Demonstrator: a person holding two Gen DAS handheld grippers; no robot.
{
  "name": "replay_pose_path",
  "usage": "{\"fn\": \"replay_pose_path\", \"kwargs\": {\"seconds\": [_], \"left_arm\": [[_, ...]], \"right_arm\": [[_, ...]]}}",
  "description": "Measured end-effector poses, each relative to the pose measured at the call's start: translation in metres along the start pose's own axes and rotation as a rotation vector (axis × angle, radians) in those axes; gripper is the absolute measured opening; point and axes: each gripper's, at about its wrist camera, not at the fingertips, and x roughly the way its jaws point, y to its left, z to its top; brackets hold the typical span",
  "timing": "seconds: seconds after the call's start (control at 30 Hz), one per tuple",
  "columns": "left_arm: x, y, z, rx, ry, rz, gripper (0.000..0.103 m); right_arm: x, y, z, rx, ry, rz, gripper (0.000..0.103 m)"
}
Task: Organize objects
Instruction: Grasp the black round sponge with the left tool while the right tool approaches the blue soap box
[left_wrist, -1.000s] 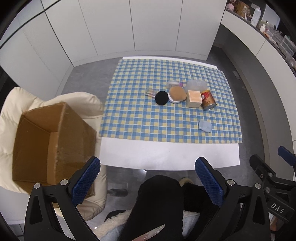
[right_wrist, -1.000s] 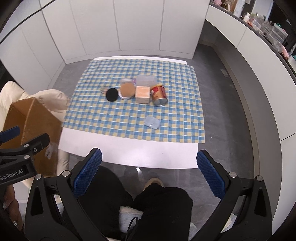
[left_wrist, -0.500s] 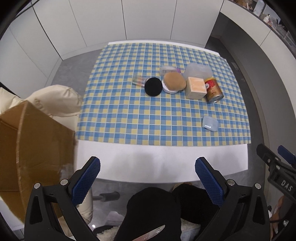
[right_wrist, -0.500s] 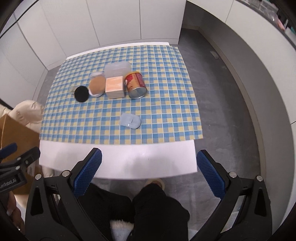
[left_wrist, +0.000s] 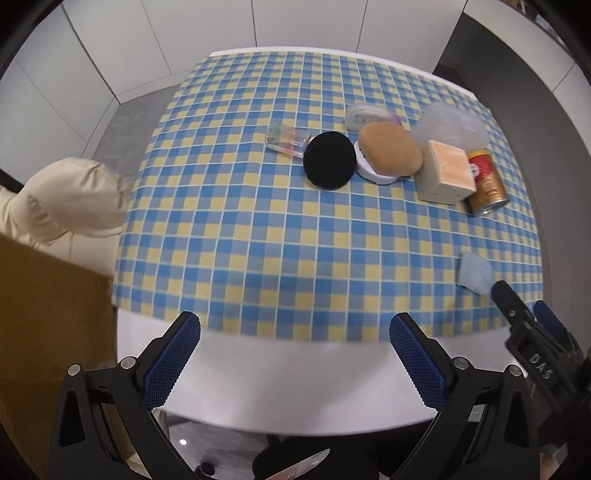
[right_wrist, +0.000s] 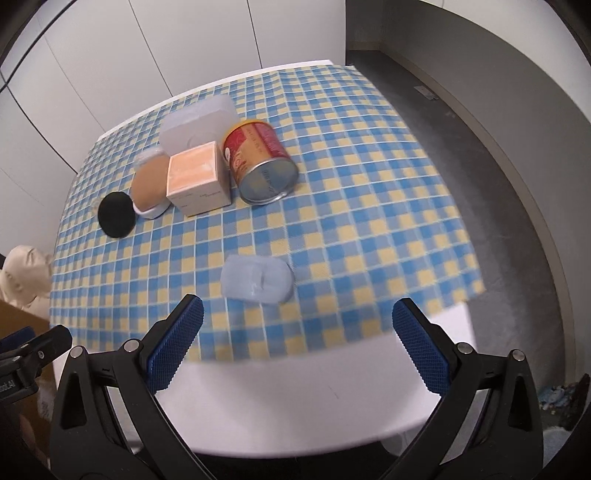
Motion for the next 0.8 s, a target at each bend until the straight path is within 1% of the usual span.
{"fn": "replay_pose_path", "kwargs": {"seconds": [0.03, 0.07, 0.1, 0.17, 0.2, 0.23, 0.27, 0.33, 0.37, 0.4, 0.43, 0.47, 0.5, 0.53, 0.63, 0.73, 0.77, 0.8], "left_arm": [[0.006, -0.001, 0.004, -0.001, 0.0, -0.002, 0.102], [0.011, -0.001, 0.007, -0.002, -0.001, -0.007, 0.102], [0.015, -0.002, 0.01, -0.004, 0.001, -0.011, 0.102], [0.024, -0.004, 0.017, -0.007, 0.005, -0.022, 0.102], [0.027, -0.005, 0.019, -0.007, 0.005, -0.024, 0.102], [0.03, -0.006, 0.021, -0.006, 0.005, -0.026, 0.102], [0.034, -0.008, 0.024, -0.003, 0.003, -0.024, 0.102], [0.039, -0.011, 0.029, 0.002, 0.001, -0.021, 0.102], [0.043, -0.013, 0.034, 0.01, -0.002, -0.018, 0.102], [0.045, -0.014, 0.037, 0.015, -0.005, -0.015, 0.102], [0.048, -0.015, 0.042, 0.019, -0.012, -0.01, 0.102], [0.05, -0.015, 0.047, 0.02, -0.017, -0.007, 0.102], [0.052, -0.016, 0.051, 0.02, -0.021, -0.007, 0.102], [0.054, -0.017, 0.056, 0.019, -0.026, -0.008, 0.102], [0.062, -0.021, 0.073, 0.023, -0.048, 0.005, 0.102], [0.063, -0.025, 0.085, 0.028, -0.104, 0.023, 0.101], [0.064, -0.027, 0.089, 0.036, -0.126, 0.034, 0.1], [0.065, -0.03, 0.092, 0.041, -0.137, 0.045, 0.094]], "right_arm": [[0.006, 0.001, 0.0, 0.004, -0.006, 0.005, 0.102], [0.013, 0.002, -0.001, 0.014, -0.005, 0.01, 0.098], [0.022, 0.003, -0.002, 0.031, 0.007, 0.025, 0.096], [0.036, 0.004, -0.004, 0.061, 0.042, 0.031, 0.094], [0.044, 0.004, -0.004, 0.072, 0.053, 0.018, 0.094], [0.047, 0.006, -0.005, 0.071, 0.051, 0.009, 0.095], [0.046, 0.008, -0.004, 0.056, 0.028, -0.014, 0.095], [0.046, 0.014, -0.002, 0.023, -0.005, -0.027, 0.095], [0.047, 0.017, -0.001, 0.009, -0.015, -0.029, 0.092], [0.047, 0.018, 0.0, 0.006, -0.017, -0.019, 0.087], [0.048, 0.019, 0.001, 0.011, -0.015, 0.006, 0.08], [0.046, 0.021, 0.002, 0.013, -0.023, 0.013, 0.067], [0.044, 0.023, 0.002, 0.006, -0.031, 0.034, 0.06], [0.043, 0.025, 0.002, -0.002, -0.034, 0.042, 0.06], [0.043, 0.031, 0.001, -0.02, -0.051, 0.018, 0.06], [0.042, 0.028, 0.001, -0.003, -0.047, 0.029, 0.059], [0.043, 0.026, 0.002, 0.005, -0.043, 0.037, 0.059], [0.044, 0.025, 0.003, 0.013, -0.039, 0.043, 0.059]]}}
